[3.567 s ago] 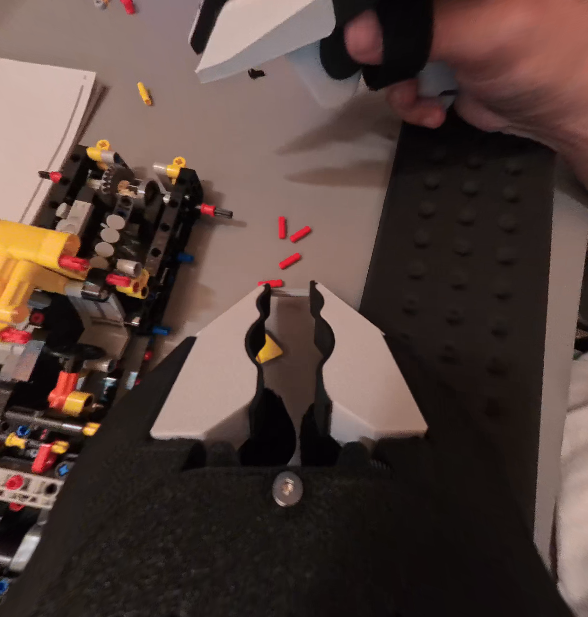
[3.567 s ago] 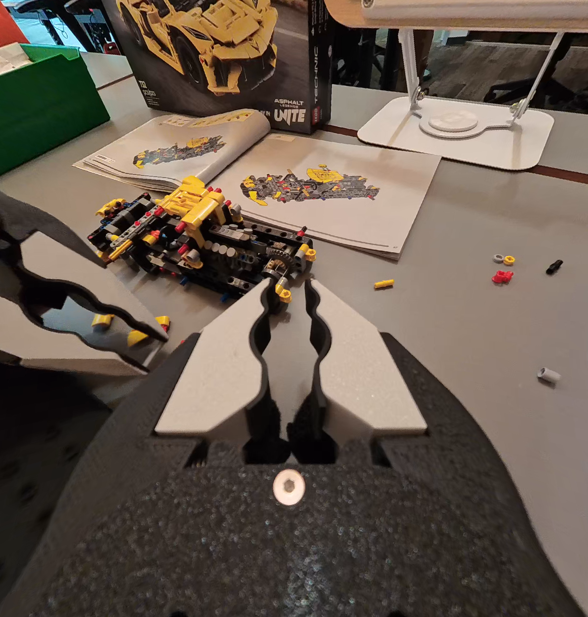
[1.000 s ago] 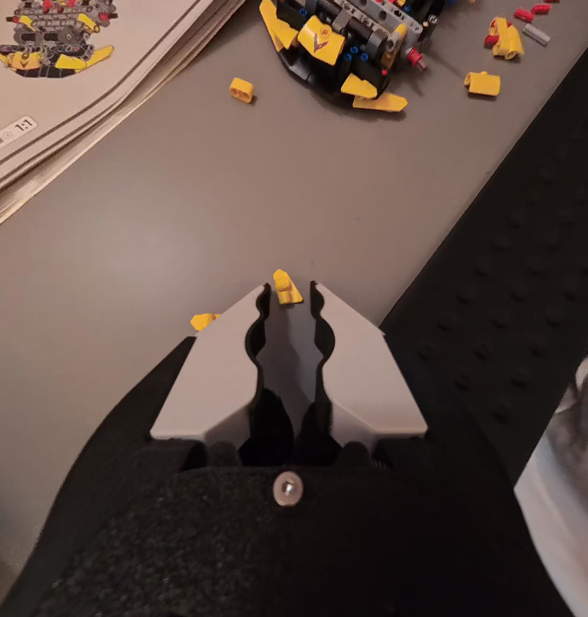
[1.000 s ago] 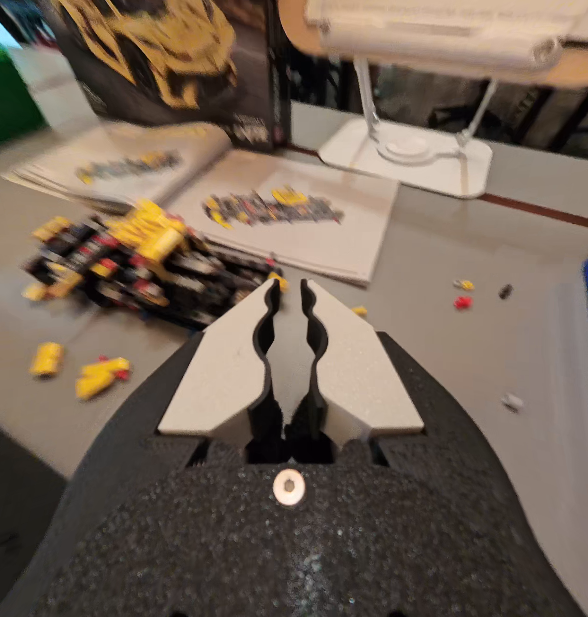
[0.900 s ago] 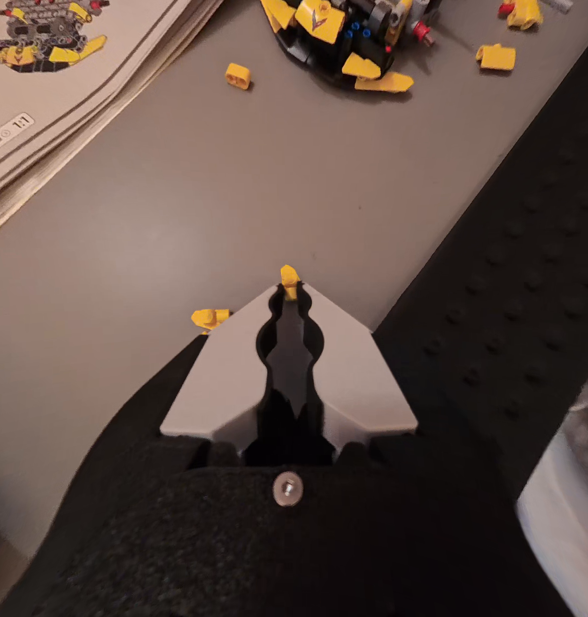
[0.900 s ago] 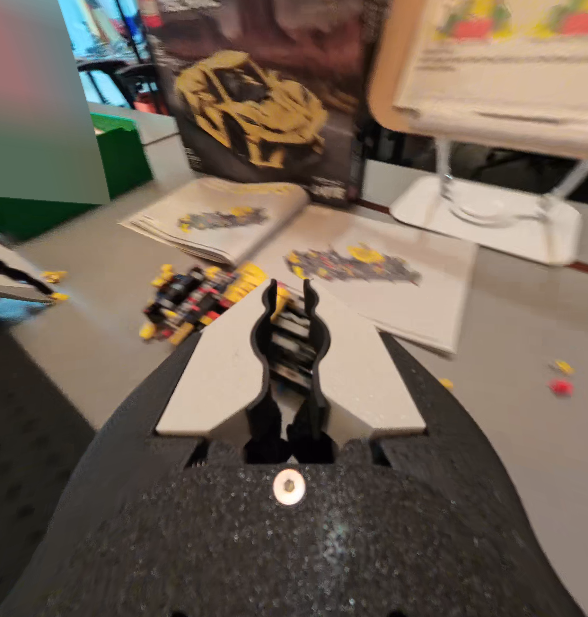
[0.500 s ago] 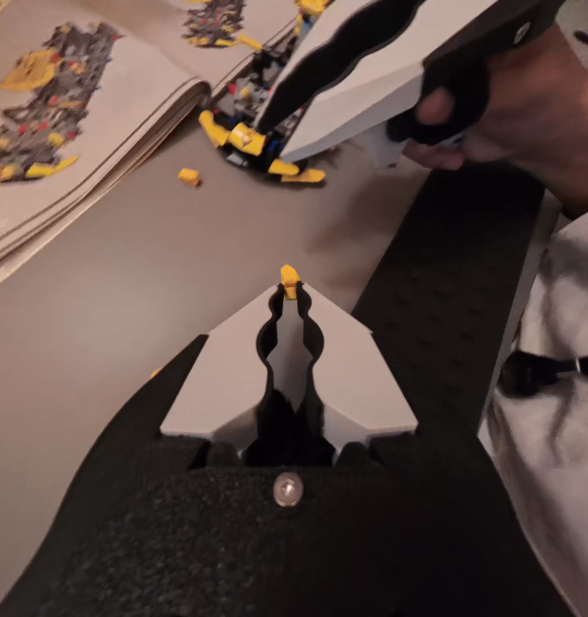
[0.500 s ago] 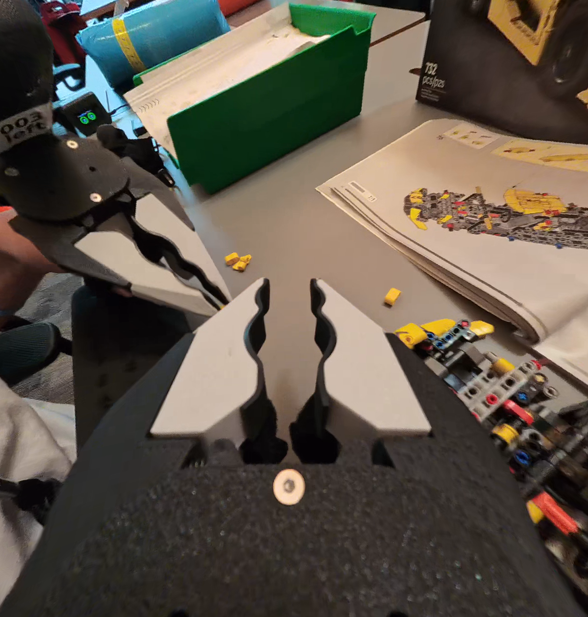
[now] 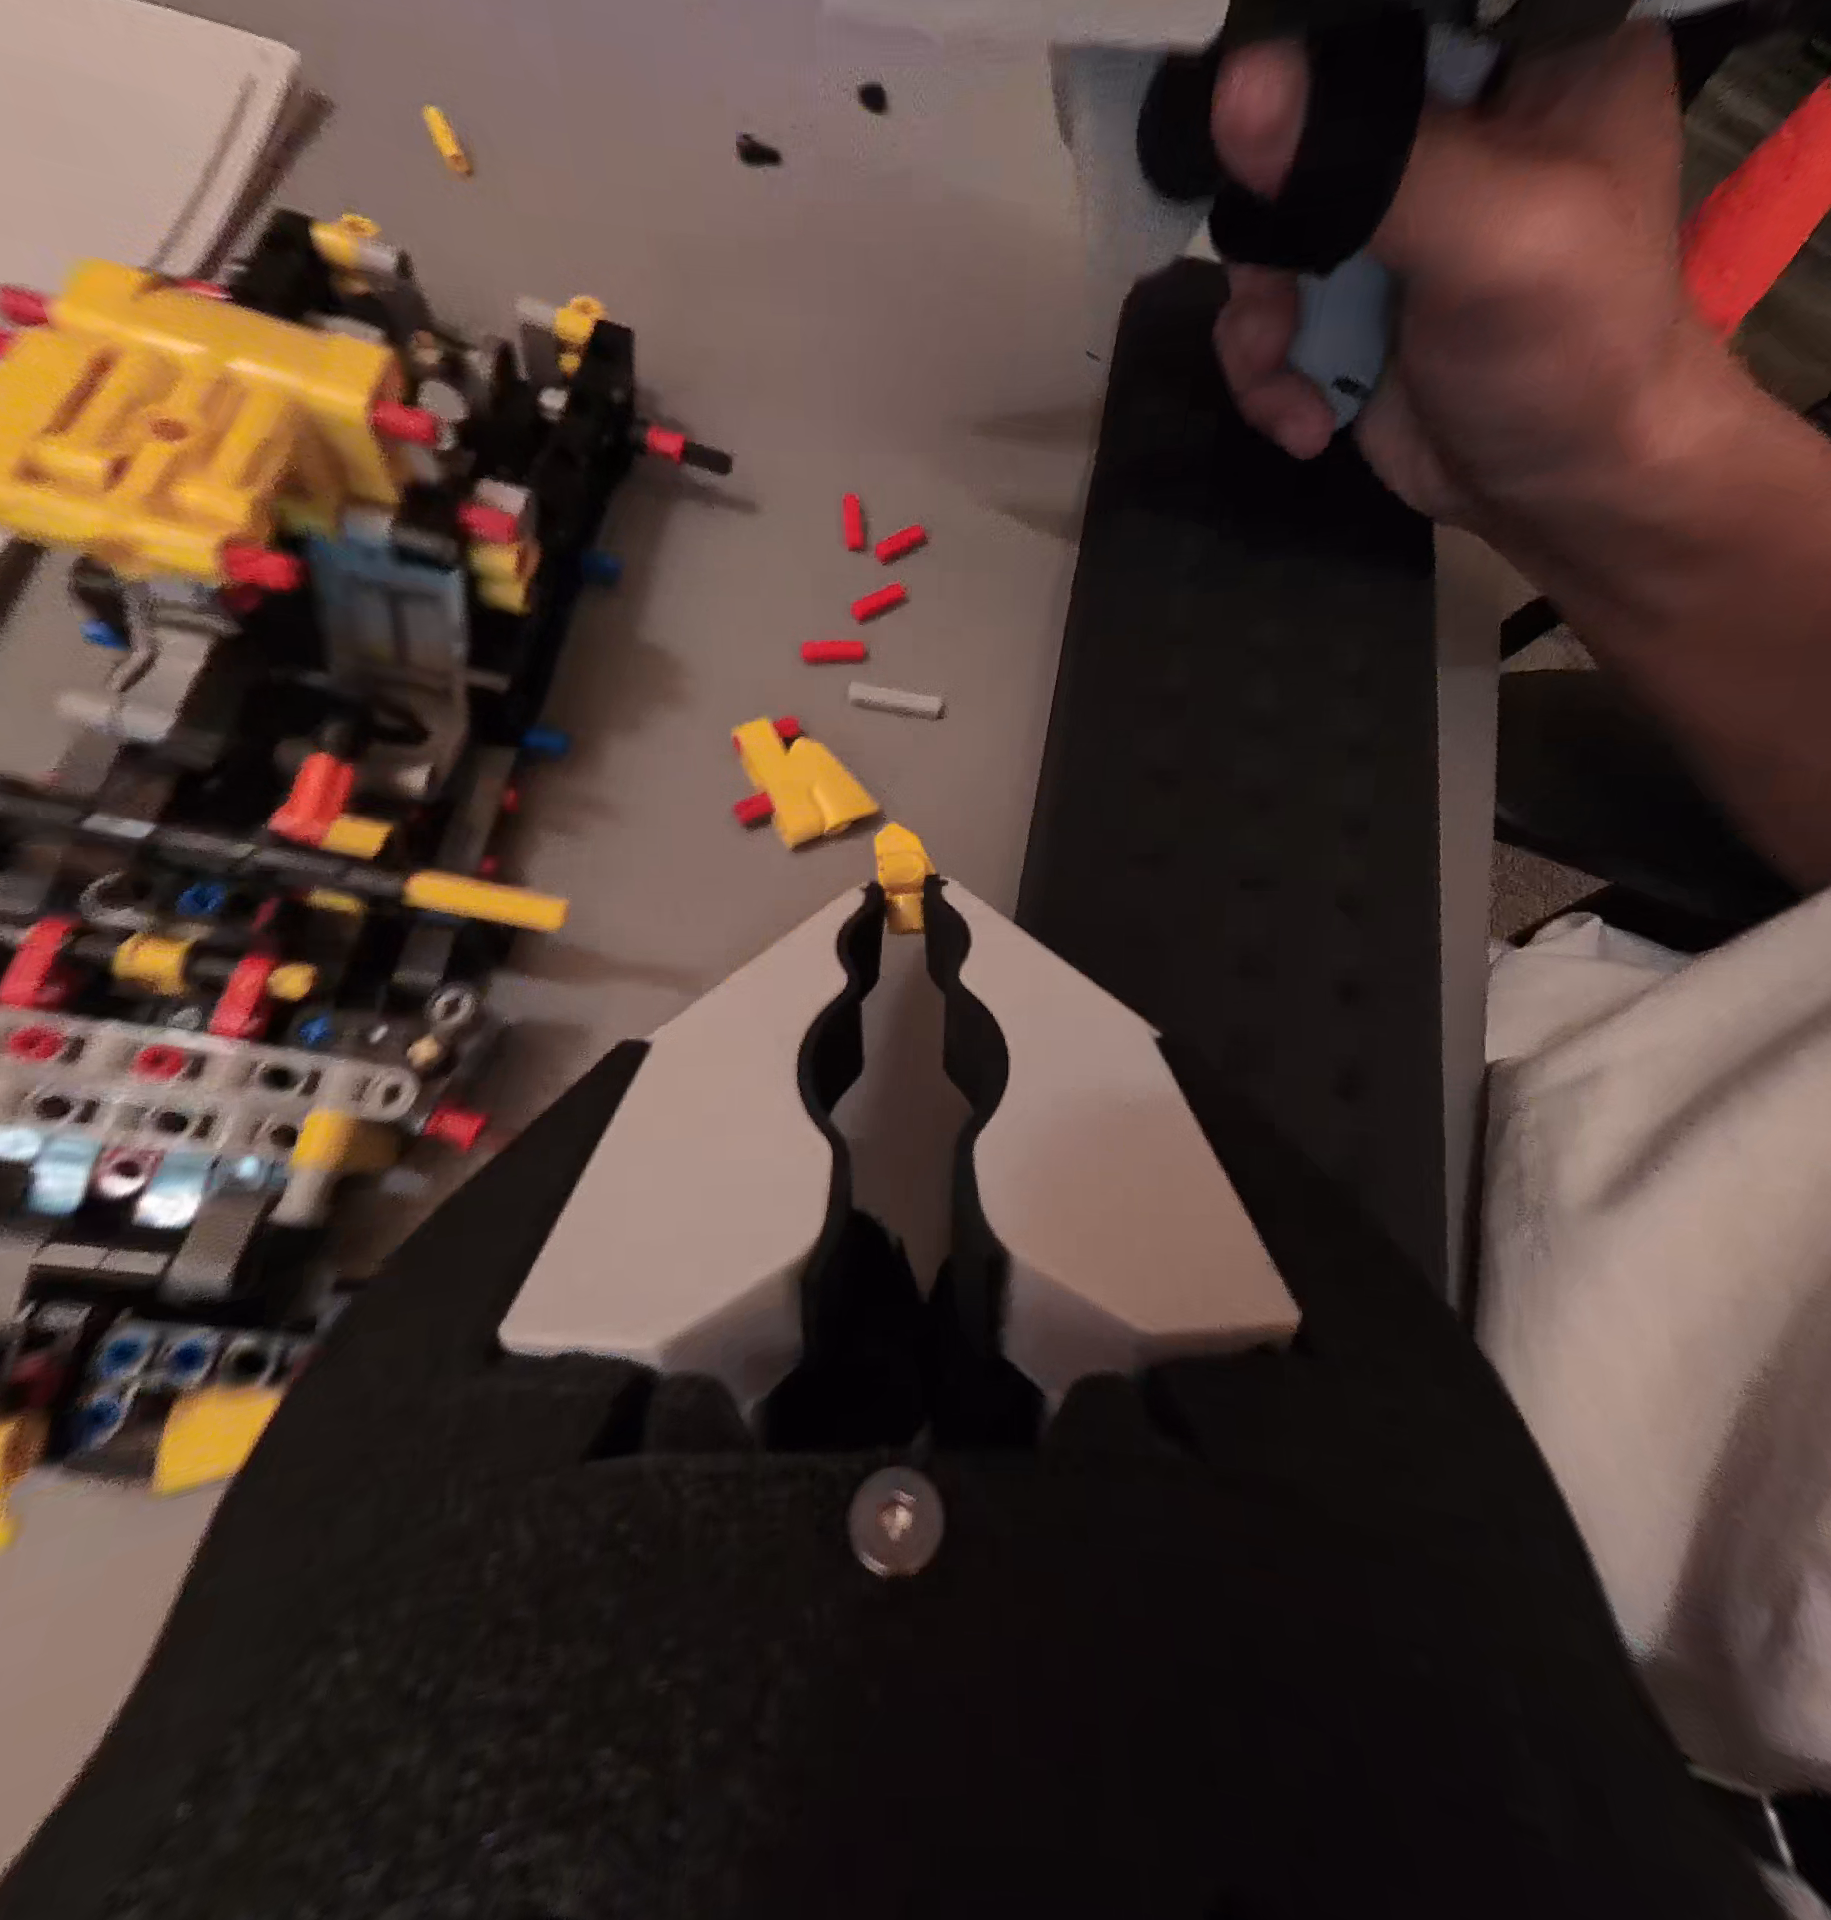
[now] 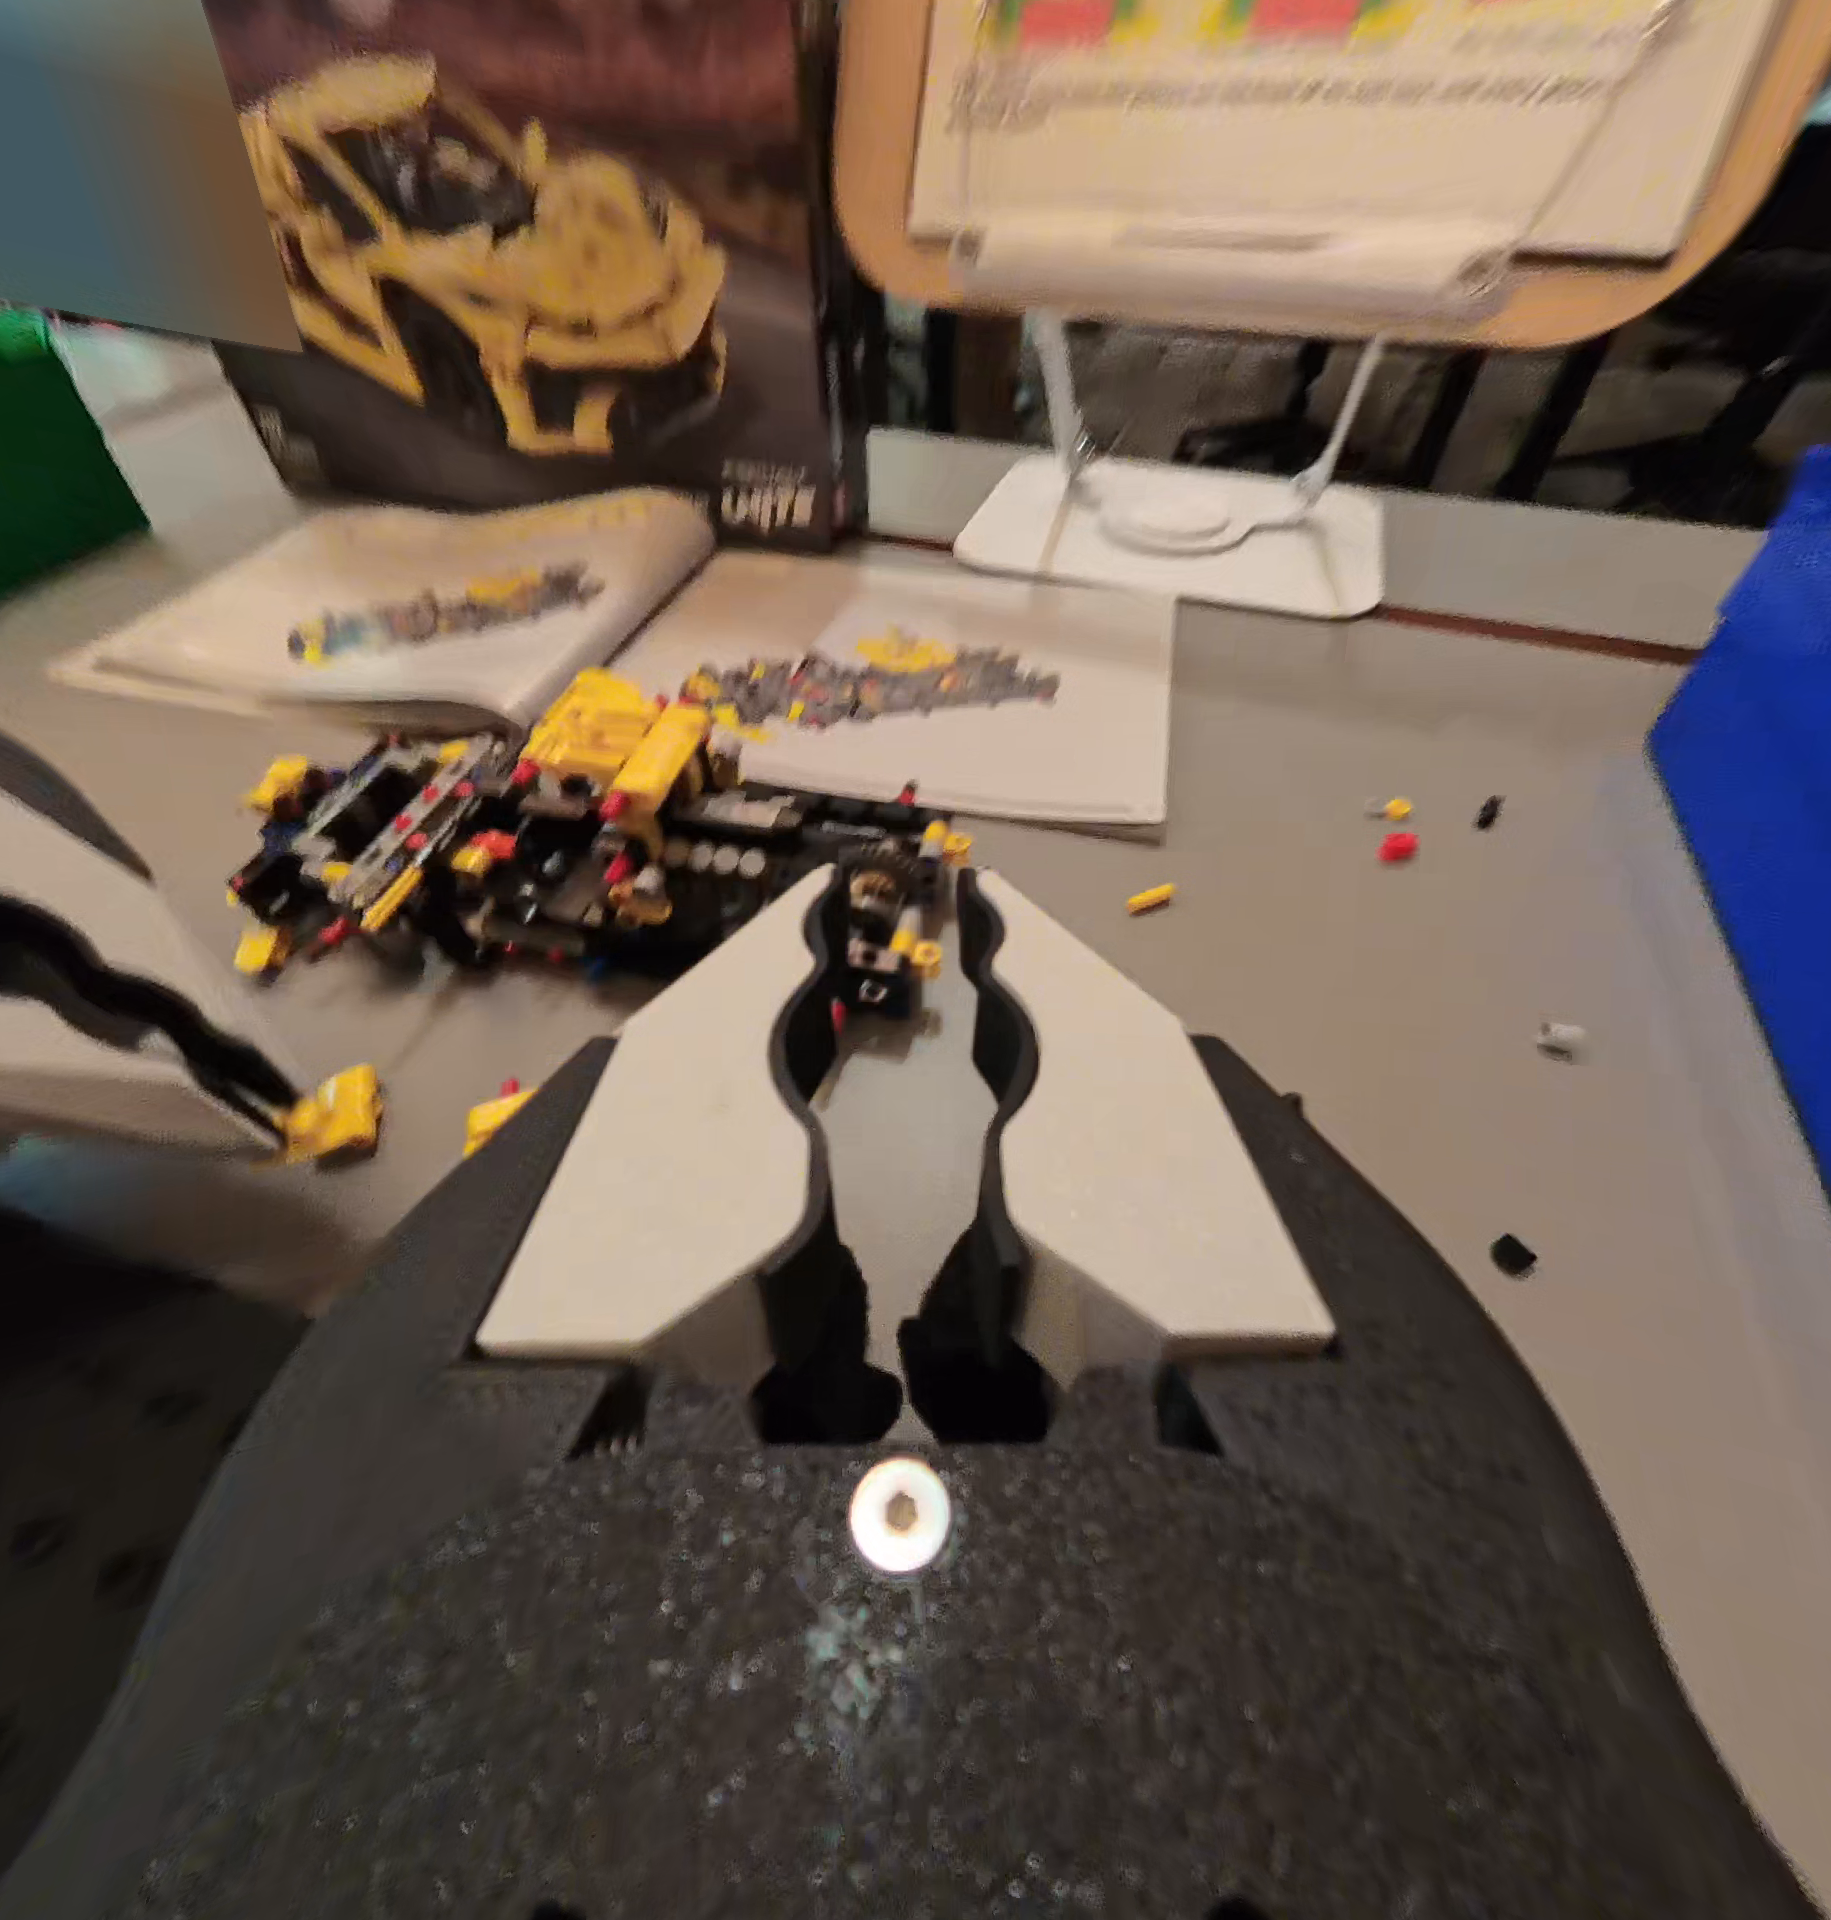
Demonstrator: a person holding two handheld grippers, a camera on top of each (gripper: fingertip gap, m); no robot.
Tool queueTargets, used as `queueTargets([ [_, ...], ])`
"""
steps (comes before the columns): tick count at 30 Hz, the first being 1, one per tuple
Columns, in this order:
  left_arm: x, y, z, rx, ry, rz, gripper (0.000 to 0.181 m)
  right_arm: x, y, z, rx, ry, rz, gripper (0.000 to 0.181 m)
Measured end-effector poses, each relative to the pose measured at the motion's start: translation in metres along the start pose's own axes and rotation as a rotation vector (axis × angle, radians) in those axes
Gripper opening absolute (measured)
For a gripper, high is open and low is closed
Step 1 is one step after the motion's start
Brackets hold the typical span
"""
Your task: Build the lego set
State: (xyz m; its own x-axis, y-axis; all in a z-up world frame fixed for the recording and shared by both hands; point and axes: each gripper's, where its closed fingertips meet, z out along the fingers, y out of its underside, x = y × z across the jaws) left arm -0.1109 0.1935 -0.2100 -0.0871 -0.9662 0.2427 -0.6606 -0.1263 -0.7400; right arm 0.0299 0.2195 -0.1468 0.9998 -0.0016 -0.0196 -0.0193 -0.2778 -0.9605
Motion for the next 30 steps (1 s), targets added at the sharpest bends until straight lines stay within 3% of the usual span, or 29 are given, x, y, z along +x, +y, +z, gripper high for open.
queueTargets([
  [1,0.002,0.0,0.007,-0.026,-0.006,0.011,0.007,0.004,-0.002,-0.002,0.023,0.003,0.02,0.019],
  [6,0.002,0.007,0.03,-0.114,-0.081,0.083,0.008,-0.001,-0.005,-0.006,0.064,-0.088,0.082,0.021],
  [9,0.002,0.001,0.011,-0.026,-0.101,0.002,0.026,-0.002,-0.006,-0.007,0.075,-0.139,0.136,0.021],
  [12,-0.008,0.013,-0.049,0.111,-0.131,-0.198,0.026,-0.001,-0.008,-0.008,0.091,-0.168,0.185,0.022],
  [15,-0.061,0.071,-0.138,0.123,-0.444,-0.34,0.027,0.0,-0.009,-0.009,0.101,-0.177,0.207,0.022],
  [17,-0.093,0.118,-0.194,0.044,-0.674,-0.377,0.028,-0.001,-0.008,-0.007,0.09,-0.18,0.206,0.022],
  [19,-0.105,0.145,-0.219,0.015,-0.725,-0.414,0.03,-0.002,-0.006,-0.005,0.076,-0.177,0.193,0.022],
  [22,-0.106,0.154,-0.218,0.024,-0.666,-0.386,0.031,-0.003,-0.005,-0.004,0.064,-0.17,0.176,0.021],
  [27,-0.114,0.178,-0.21,-0.106,-0.67,-0.273,0.033,0.001,-0.006,-0.005,0.076,-0.163,0.199,0.021],
  [30,-0.112,0.176,-0.203,-0.077,-0.625,-0.247,0.032,0.002,-0.005,-0.004,0.069,-0.162,0.211,0.021],
])
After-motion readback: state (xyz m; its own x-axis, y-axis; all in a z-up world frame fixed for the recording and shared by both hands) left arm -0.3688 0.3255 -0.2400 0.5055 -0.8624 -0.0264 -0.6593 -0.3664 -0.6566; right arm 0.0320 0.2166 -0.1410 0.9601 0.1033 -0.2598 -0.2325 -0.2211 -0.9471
